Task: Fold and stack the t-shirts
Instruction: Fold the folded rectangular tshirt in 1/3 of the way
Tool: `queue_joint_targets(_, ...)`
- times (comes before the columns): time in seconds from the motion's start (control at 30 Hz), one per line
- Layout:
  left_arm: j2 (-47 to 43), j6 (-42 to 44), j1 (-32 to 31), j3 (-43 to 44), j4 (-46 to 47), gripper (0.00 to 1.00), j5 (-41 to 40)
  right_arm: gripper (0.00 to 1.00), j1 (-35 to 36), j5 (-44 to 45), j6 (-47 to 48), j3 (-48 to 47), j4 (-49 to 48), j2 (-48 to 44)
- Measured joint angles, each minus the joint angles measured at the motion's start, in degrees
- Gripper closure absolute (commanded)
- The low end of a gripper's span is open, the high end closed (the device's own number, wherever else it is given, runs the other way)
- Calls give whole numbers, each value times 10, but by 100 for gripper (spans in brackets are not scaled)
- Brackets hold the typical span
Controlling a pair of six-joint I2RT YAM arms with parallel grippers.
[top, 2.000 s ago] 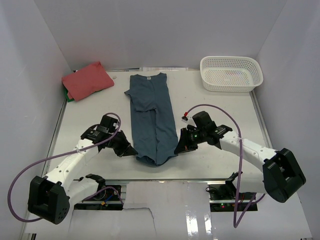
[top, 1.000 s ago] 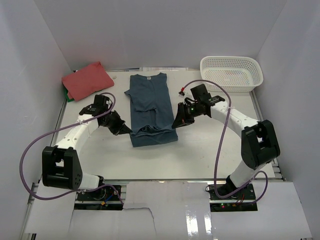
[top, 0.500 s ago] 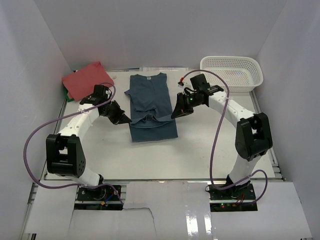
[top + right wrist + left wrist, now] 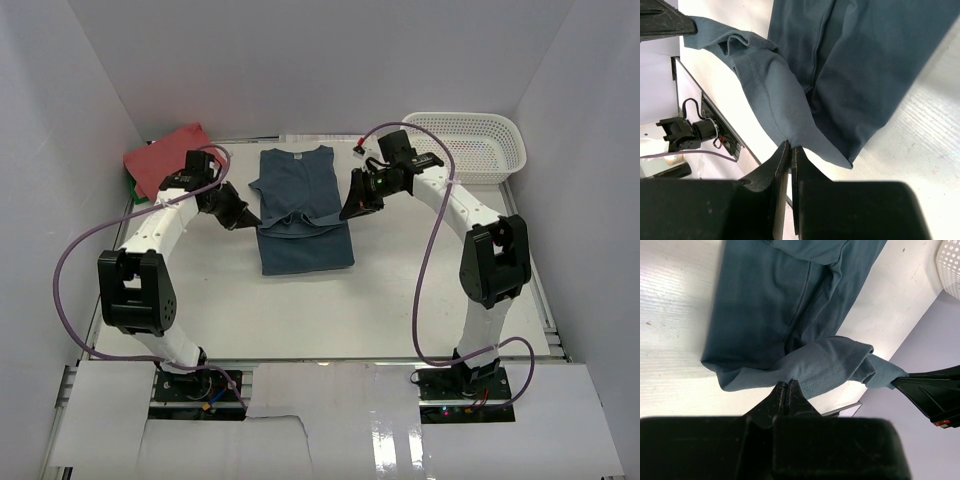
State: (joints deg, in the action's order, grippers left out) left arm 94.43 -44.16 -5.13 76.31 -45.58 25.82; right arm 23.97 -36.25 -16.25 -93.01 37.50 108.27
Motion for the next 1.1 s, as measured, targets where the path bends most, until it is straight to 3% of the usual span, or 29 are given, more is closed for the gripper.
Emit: queue_joint_targets(1.1,150,30,9,135,-2,100,-11,92,-22,-20,4,-209,35,186)
